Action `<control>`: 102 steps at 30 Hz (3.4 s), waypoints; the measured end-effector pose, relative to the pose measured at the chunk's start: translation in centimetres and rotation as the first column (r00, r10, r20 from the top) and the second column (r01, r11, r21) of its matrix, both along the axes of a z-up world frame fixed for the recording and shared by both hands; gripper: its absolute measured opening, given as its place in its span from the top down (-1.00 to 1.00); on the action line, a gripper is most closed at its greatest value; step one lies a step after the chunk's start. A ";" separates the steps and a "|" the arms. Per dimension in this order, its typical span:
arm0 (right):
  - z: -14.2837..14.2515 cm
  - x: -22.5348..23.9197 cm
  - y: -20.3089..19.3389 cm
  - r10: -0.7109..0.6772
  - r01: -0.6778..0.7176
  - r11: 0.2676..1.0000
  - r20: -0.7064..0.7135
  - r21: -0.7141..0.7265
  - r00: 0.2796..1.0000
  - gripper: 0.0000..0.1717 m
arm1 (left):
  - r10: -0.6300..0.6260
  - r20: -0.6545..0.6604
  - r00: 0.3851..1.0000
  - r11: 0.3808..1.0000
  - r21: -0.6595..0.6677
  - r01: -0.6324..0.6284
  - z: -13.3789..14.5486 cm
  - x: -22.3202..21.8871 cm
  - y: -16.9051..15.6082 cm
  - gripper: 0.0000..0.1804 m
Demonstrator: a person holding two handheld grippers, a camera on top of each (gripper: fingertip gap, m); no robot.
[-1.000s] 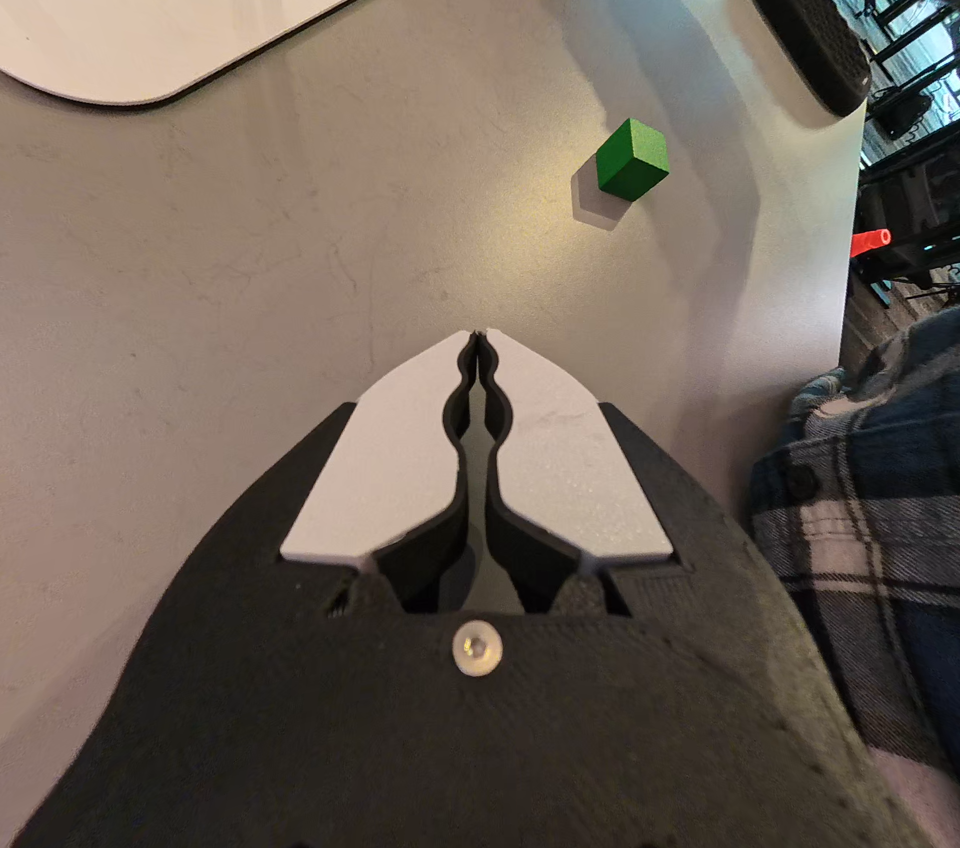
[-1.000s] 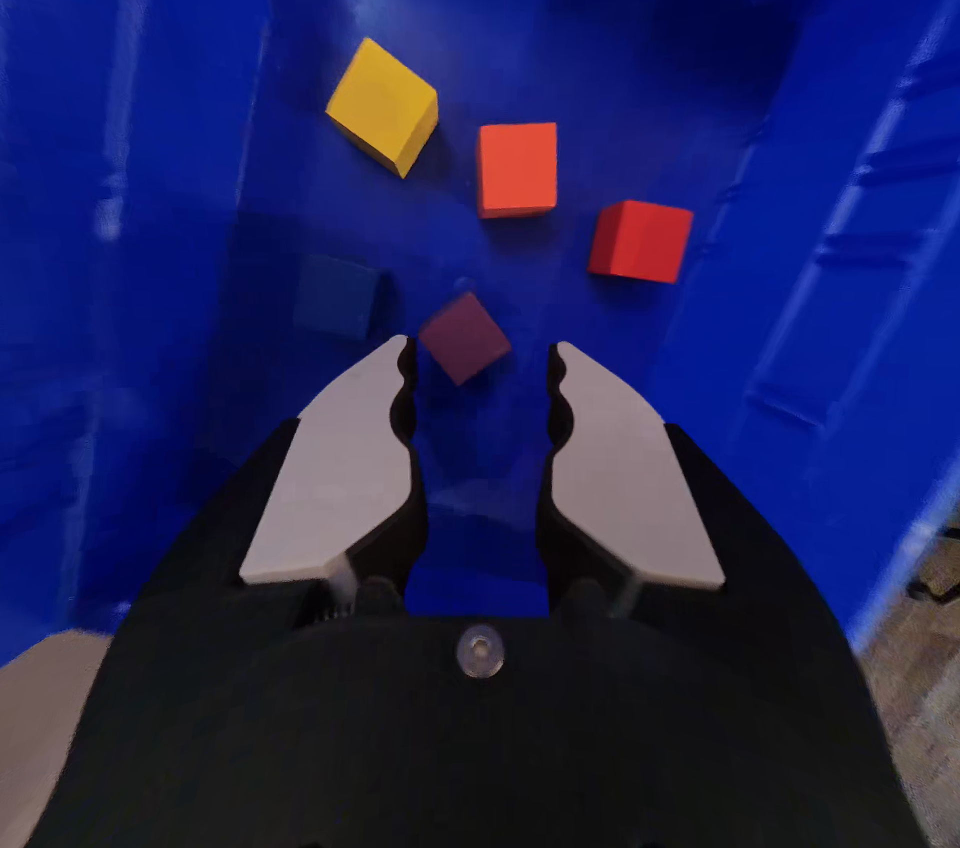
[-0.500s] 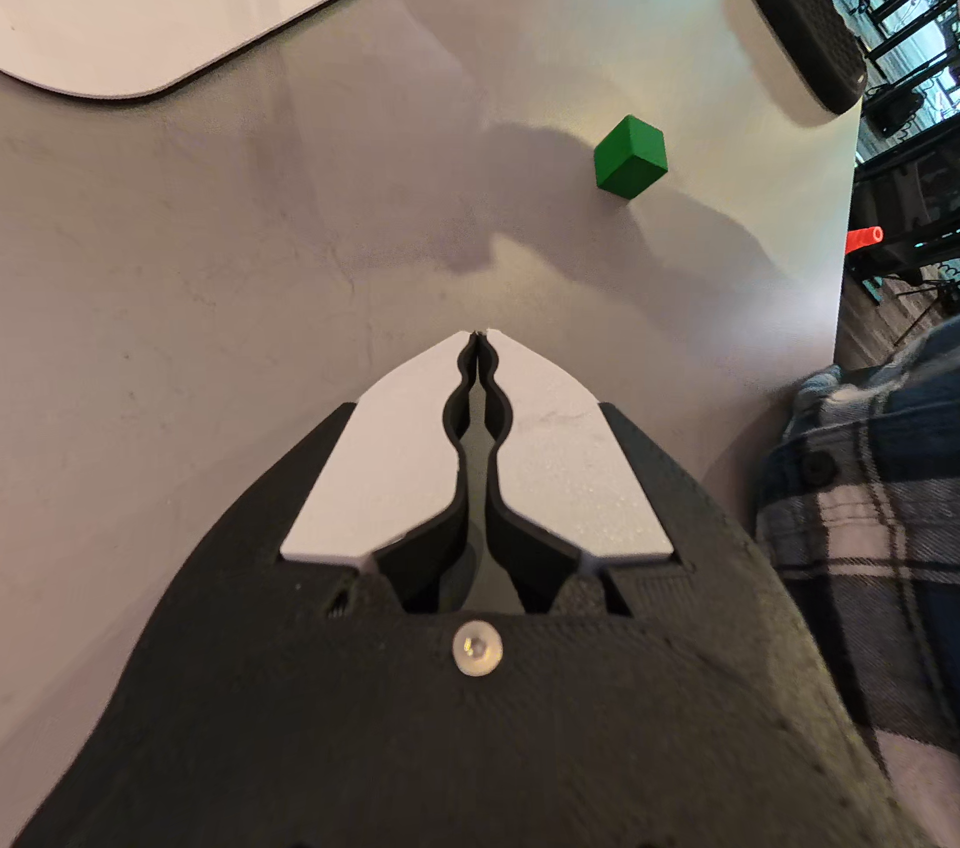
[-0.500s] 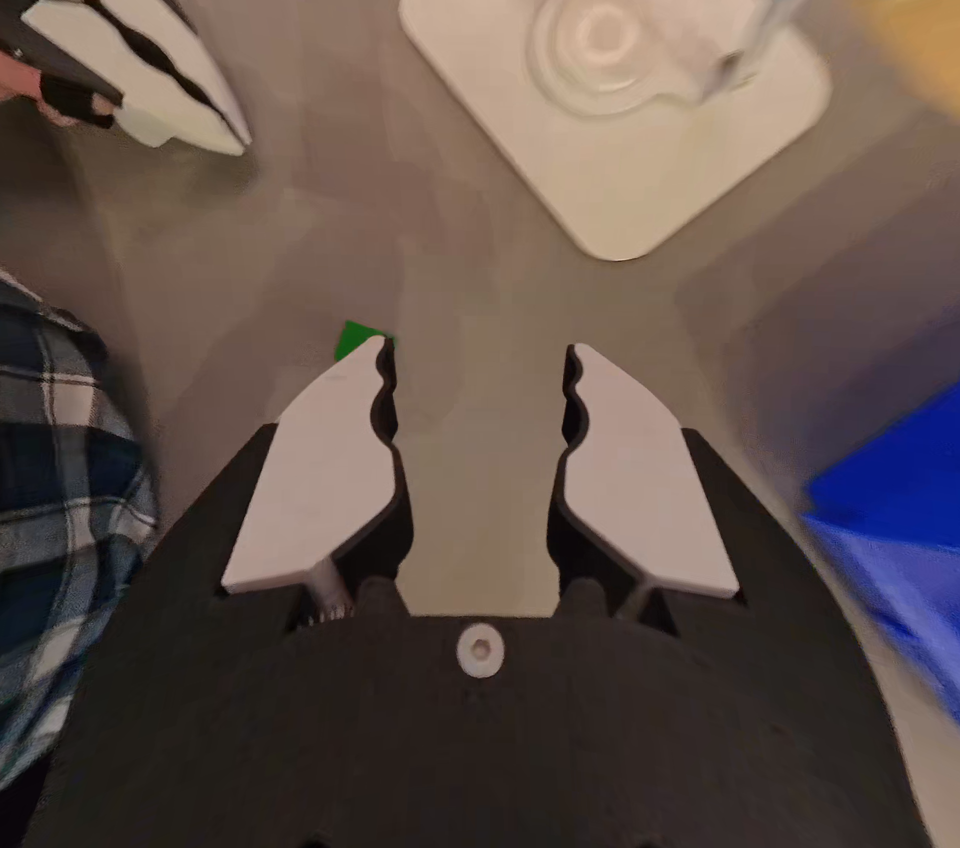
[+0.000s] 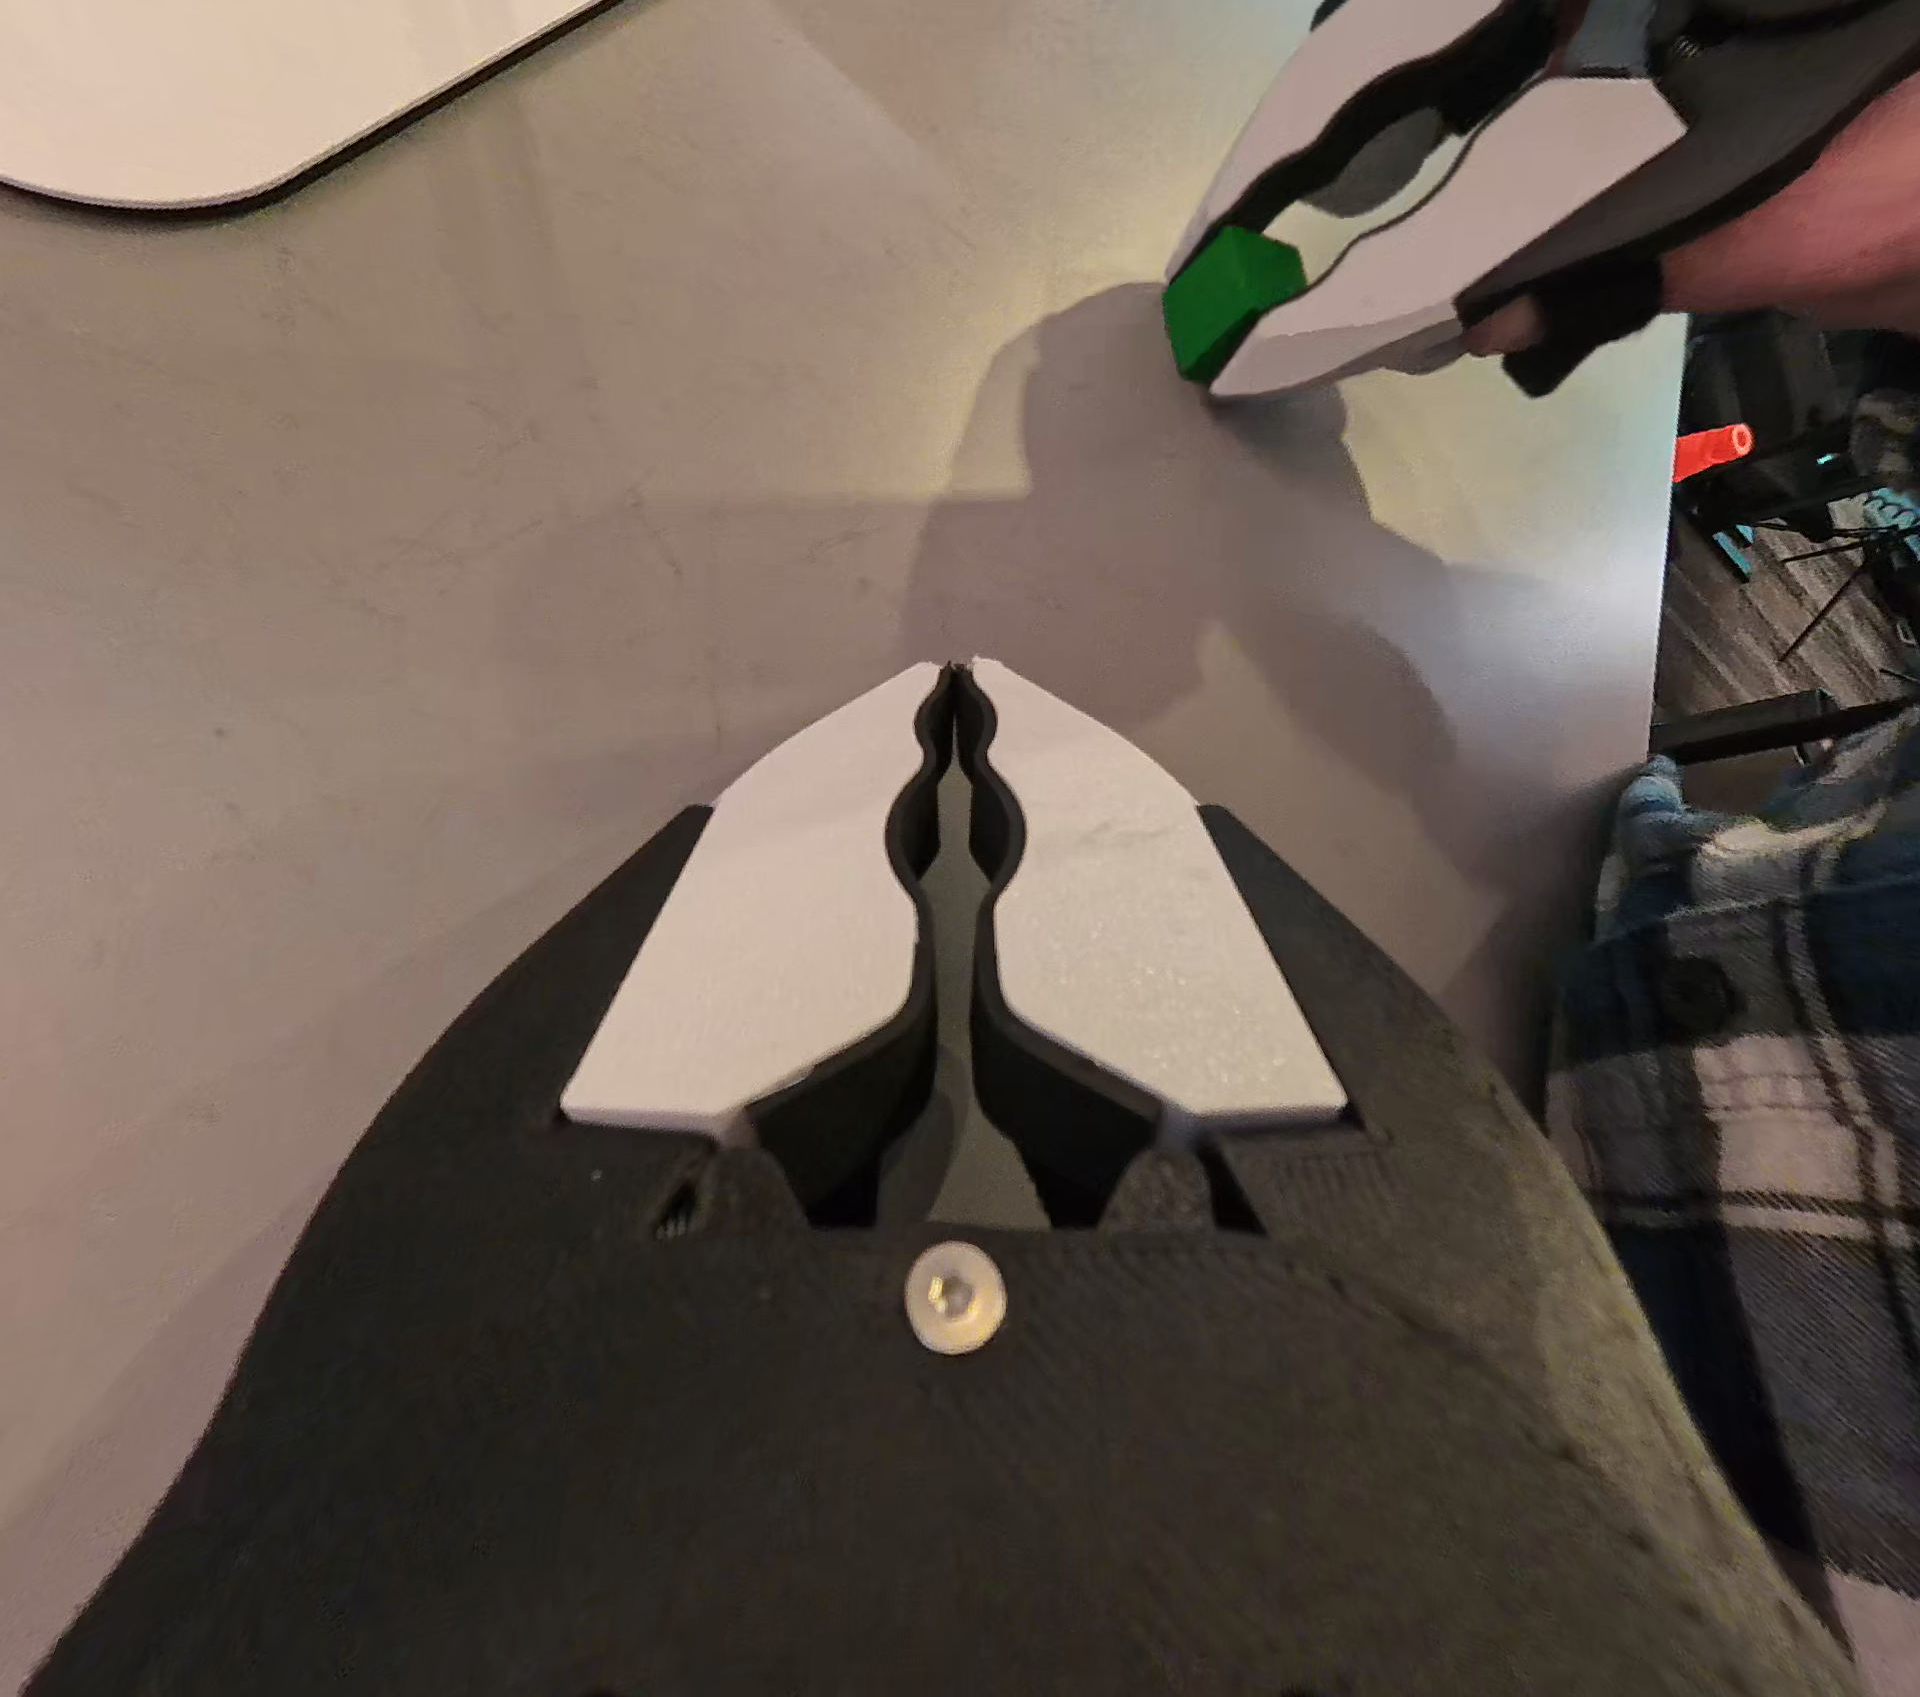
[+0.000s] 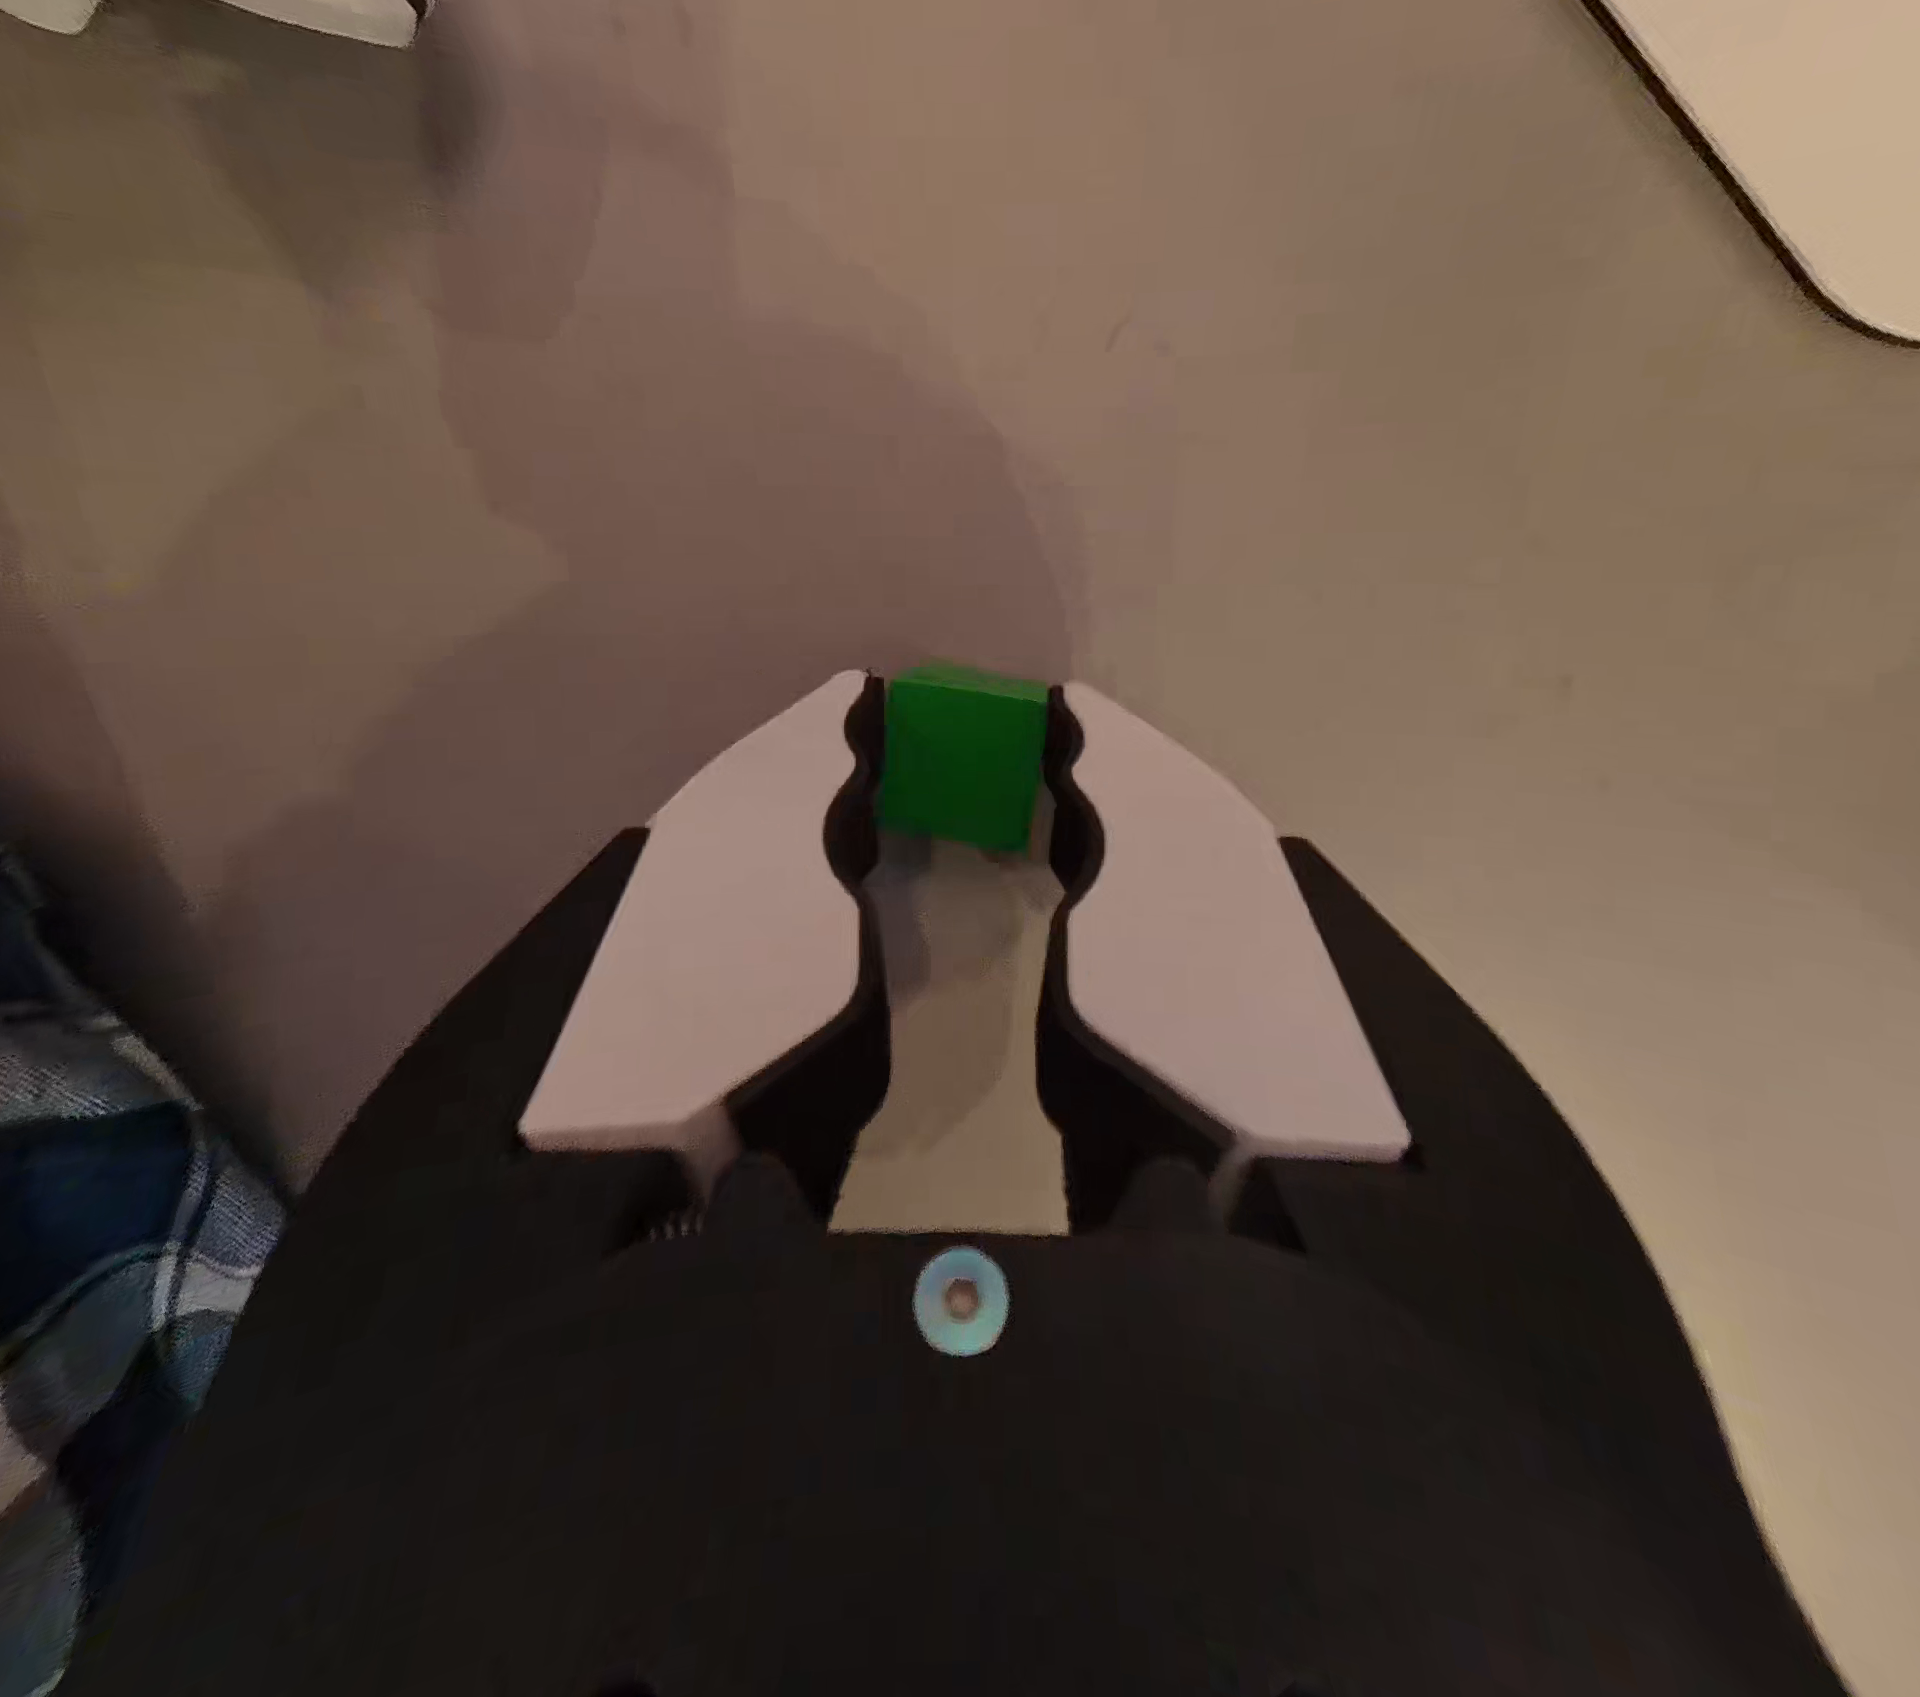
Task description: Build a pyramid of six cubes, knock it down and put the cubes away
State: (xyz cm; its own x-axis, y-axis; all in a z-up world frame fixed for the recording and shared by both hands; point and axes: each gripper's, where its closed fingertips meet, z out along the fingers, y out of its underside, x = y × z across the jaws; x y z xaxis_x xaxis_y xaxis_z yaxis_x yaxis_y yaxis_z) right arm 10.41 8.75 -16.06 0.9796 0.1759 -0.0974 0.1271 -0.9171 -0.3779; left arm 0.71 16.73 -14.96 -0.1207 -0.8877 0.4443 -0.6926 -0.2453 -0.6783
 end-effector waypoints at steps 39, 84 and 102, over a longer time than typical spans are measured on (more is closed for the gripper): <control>4.6 44.6 -2.2 -0.752 0.749 0.657 0.159 0.092 0.640 0.44 | 0.037 0.015 0.999 0.999 -0.033 -0.036 0.2 0.3 0.8 1.00; 2.9 36.2 -14.9 -0.709 0.708 0.706 -0.011 -0.013 0.706 0.93 | 0.860 0.137 0.492 0.415 0.376 -0.829 7.4 -21.0 33.5 -0.40; 2.8 21.9 -20.4 -0.711 0.709 0.703 -0.024 -0.054 0.703 0.94 | 0.754 -0.059 0.655 0.629 0.356 -0.691 2.8 -17.2 37.7 0.95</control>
State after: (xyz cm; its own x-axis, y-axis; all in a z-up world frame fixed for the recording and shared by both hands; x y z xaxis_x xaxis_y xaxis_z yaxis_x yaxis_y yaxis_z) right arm 32.35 -11.64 -13.30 0.8082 -0.5744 -0.1299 -0.5815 -0.7432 -0.3310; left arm -16.52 54.42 -12.18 0.6706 -0.7343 0.1054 -0.4911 -0.5460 -0.6788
